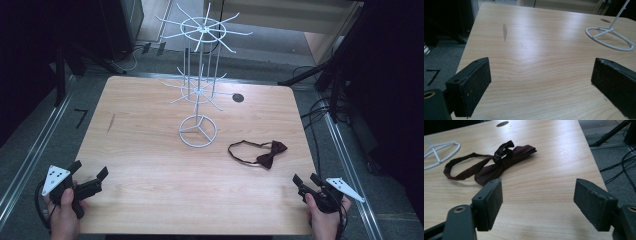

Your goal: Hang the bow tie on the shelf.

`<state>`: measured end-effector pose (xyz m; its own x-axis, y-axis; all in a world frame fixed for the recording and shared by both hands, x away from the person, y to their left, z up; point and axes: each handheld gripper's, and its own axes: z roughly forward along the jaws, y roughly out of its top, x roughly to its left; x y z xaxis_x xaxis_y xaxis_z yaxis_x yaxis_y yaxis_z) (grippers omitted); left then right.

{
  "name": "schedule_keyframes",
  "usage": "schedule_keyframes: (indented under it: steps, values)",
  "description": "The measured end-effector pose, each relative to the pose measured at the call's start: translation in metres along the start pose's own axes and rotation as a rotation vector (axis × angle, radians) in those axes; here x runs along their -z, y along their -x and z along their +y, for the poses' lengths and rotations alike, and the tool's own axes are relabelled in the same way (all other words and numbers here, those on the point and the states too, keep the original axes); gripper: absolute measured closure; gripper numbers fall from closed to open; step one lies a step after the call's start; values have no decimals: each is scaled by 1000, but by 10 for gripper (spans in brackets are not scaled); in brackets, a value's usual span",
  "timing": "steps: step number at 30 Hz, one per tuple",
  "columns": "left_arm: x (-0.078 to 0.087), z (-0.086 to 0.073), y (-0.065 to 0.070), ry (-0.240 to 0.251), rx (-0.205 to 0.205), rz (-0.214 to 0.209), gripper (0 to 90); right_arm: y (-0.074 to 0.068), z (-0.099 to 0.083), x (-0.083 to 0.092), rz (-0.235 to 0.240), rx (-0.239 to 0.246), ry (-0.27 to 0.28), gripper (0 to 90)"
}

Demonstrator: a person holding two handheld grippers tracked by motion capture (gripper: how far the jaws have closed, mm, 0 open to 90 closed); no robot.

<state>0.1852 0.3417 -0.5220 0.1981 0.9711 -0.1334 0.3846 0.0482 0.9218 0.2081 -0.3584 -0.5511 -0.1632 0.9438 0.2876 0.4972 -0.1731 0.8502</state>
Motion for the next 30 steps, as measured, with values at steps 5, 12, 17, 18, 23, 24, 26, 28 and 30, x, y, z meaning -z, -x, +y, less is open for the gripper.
schedule_keyframes:
  steps: [5, 12, 17, 18, 23, 24, 26, 28, 30]
  values:
    - [0, 0, 0, 0, 8, 3, 32, -9, 9, -2, 45, 61, -57, 131]
    - [0, 0, 0, -1, 7, 1, 32, -44, 39, -12, 95, 267, -192, 0]
    - [0, 0, 0, -1, 3, 1, 32, -58, 58, -26, 95, 323, -274, 0]
    - [0, 0, 0, 0, 2, 2, 32, -63, 66, -35, 108, 352, -319, 0]
    - [0, 0, 0, 0, 0, 1, 32, -72, 80, -52, 134, 449, -401, 0]
    - [0, 0, 0, 1, 0, 2, 32, -74, 83, -55, 146, 471, -420, 0]
    - [-1, 0, 0, -2, -1, -1, 32, -76, 85, -58, 154, 482, -430, 0]
    - [-1, 0, 0, -2, -1, -1, 32, -80, 89, -64, 177, 515, -463, 0]
    - [-1, 0, 0, -1, 0, -4, 32, -85, 91, -69, 193, 539, -490, 0]
